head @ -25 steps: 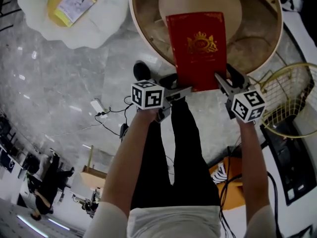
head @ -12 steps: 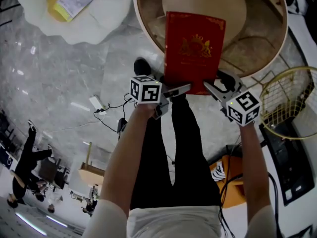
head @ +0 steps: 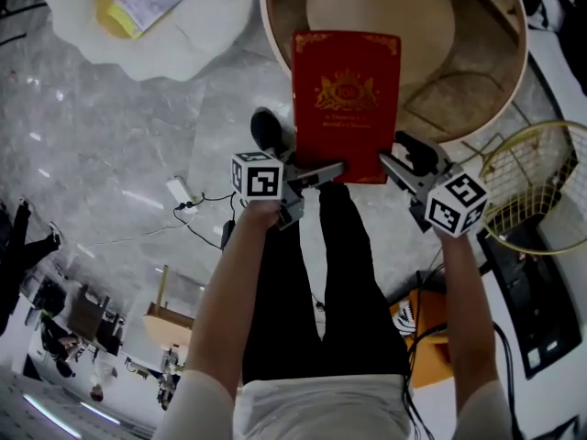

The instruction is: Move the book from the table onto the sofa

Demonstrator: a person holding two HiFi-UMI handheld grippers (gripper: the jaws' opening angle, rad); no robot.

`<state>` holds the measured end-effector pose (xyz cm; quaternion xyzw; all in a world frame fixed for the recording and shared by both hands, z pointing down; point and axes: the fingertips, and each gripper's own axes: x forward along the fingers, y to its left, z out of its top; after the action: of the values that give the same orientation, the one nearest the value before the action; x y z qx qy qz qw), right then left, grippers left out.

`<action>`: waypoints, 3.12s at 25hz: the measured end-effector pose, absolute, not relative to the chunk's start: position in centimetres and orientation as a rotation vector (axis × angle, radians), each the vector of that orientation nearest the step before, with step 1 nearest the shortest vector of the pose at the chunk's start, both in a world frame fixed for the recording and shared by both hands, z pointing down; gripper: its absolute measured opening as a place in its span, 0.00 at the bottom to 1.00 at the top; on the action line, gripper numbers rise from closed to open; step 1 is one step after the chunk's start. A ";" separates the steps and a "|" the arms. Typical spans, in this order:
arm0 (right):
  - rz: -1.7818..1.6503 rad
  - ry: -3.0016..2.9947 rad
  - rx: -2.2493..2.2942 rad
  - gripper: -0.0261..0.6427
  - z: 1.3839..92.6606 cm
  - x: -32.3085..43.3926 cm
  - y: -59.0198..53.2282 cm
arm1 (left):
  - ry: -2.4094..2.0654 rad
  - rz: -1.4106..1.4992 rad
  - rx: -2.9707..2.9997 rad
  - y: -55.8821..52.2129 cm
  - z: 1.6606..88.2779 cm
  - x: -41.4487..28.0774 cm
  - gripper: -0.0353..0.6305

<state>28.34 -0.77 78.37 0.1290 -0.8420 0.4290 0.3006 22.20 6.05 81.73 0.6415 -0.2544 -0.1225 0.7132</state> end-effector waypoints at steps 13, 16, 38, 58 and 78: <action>1.183 -2.303 0.281 0.42 70.0 24.4 1.1 | -0.643 -0.327 1.474 6.5 72.7 19.0 0.53; 1.146 -2.334 0.234 0.42 67.6 22.7 1.3 | -0.670 -0.365 1.475 6.4 70.3 17.7 0.53; 1.110 -2.343 0.159 0.42 62.5 12.2 3.4 | -0.799 -0.429 1.463 9.5 64.7 6.2 0.53; 1.025 -2.319 0.065 0.42 65.6 -3.9 1.9 | -0.881 -0.447 1.442 8.2 67.7 -9.2 0.52; 0.940 -2.262 -0.158 0.39 71.3 -13.2 -9.3 | -1.019 -0.569 1.392 -3.2 72.3 -18.4 0.44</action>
<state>-13.16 -9.28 71.29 -0.0606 -0.8677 0.3606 0.3368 -18.44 -3.23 72.26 0.6041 -0.4422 -0.2471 0.6152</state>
